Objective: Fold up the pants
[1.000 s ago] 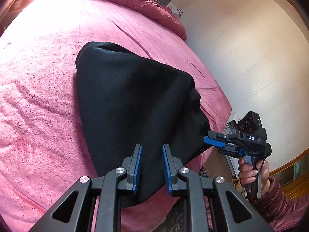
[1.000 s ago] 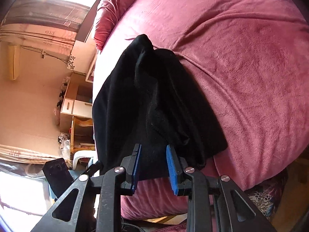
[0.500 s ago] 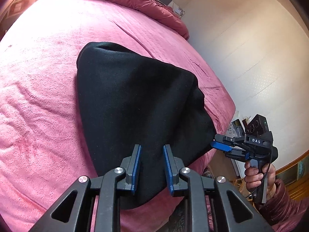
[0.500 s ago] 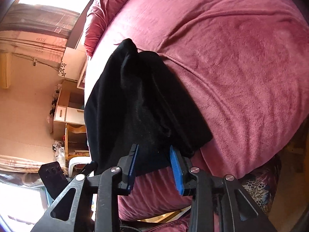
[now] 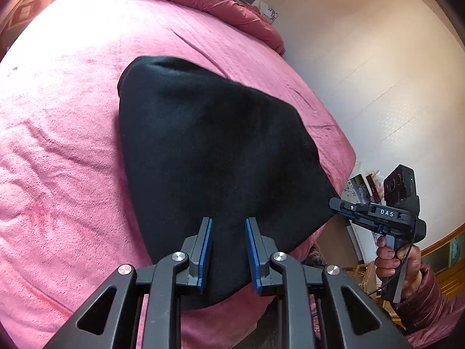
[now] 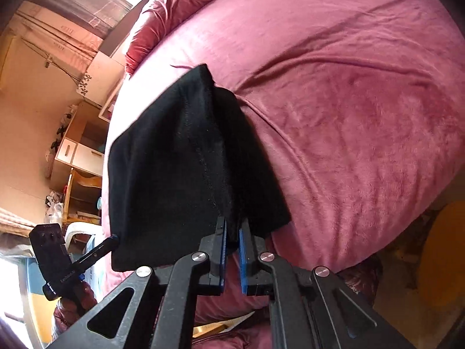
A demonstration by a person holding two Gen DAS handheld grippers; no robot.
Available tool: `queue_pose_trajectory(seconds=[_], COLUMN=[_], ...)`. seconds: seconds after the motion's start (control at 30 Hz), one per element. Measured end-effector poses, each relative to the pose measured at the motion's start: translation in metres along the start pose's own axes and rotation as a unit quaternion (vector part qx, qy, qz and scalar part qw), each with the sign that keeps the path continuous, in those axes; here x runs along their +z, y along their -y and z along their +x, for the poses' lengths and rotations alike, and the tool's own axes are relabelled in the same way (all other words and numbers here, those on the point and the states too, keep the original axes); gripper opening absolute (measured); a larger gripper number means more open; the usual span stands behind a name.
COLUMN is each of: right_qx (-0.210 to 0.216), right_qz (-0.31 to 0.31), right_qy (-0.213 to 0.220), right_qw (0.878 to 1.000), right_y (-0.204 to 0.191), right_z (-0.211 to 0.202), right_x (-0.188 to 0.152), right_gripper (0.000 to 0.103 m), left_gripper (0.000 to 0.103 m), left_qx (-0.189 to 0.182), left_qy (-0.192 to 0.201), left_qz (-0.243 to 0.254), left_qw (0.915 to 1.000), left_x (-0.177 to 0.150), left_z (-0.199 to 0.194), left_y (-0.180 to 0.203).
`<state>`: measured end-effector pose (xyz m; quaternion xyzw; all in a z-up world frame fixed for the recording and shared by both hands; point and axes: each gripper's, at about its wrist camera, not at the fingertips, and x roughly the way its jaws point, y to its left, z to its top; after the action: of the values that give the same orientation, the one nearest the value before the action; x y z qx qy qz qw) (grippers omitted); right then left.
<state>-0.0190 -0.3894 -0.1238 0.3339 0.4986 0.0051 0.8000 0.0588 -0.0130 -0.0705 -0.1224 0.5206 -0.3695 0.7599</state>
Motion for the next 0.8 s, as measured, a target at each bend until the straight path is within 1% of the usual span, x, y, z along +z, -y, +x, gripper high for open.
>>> queue_pose_trajectory(seconds=[0.13, 0.2, 0.27, 0.3, 0.33, 0.37, 0.4, 0.47, 0.53, 0.57, 0.63, 0.7, 0.8], right_qx=[-0.015, -0.01, -0.006, -0.005, -0.006, -0.016, -0.03, -0.052, -0.051, -0.046, -0.036, -0.032, -0.042], right_qz=[0.002, 0.002, -0.001, -0.009, -0.018, -0.028, -0.042, -0.07, -0.091, -0.1, -0.119, -0.137, -0.164], right_qy=[-0.006, -0.007, -0.012, -0.012, -0.012, -0.008, -0.001, 0.023, 0.044, 0.048, 0.052, 0.047, 0.038], right_qw=[1.0, 1.0, 1.0, 1.0, 1.0, 0.999, 0.999, 0.996, 0.994, 0.993, 0.991, 0.989, 0.985], right_y=[0.008, 0.009, 0.01, 0.008, 0.008, 0.006, 0.003, -0.006, -0.018, -0.025, -0.039, -0.056, -0.077], right_z=[0.017, 0.015, 0.011, 0.007, 0.004, -0.001, -0.008, -0.023, -0.033, -0.034, -0.03, -0.018, 0.004], right_x=[0.001, 0.001, 0.002, 0.003, 0.004, 0.006, 0.005, 0.012, 0.022, 0.027, 0.036, 0.045, 0.057], right_gripper=[0.007, 0.007, 0.008, 0.012, 0.018, 0.021, 0.028, 0.028, 0.028, 0.028, 0.029, 0.031, 0.031], left_gripper=[0.023, 0.023, 0.023, 0.023, 0.023, 0.024, 0.024, 0.024, 0.024, 0.024, 0.024, 0.024, 0.025], left_qx=[0.019, 0.028, 0.044, 0.055, 0.069, 0.081, 0.089, 0.106, 0.134, 0.145, 0.161, 0.175, 0.191], left_qy=[-0.009, -0.002, 0.013, 0.02, 0.026, 0.031, 0.034, 0.039, 0.043, 0.045, 0.047, 0.048, 0.048], left_qz=[0.012, 0.022, 0.031, 0.035, 0.04, 0.045, 0.047, 0.046, 0.047, 0.045, 0.041, 0.04, 0.046], left_qw=[0.9997, 0.9994, 0.9985, 0.9977, 0.9965, 0.9952, 0.9943, 0.9925, 0.989, 0.9874, 0.985, 0.9826, 0.9793], left_x=[0.001, 0.005, 0.01, 0.014, 0.018, 0.022, 0.026, 0.035, 0.043, 0.047, 0.052, 0.056, 0.063], left_z=[0.007, 0.002, -0.003, -0.004, -0.005, -0.005, -0.005, -0.003, 0.0, 0.0, 0.003, 0.006, 0.013], left_y=[0.007, 0.013, 0.019, 0.021, 0.023, 0.025, 0.026, 0.028, 0.03, 0.028, 0.03, 0.031, 0.036])
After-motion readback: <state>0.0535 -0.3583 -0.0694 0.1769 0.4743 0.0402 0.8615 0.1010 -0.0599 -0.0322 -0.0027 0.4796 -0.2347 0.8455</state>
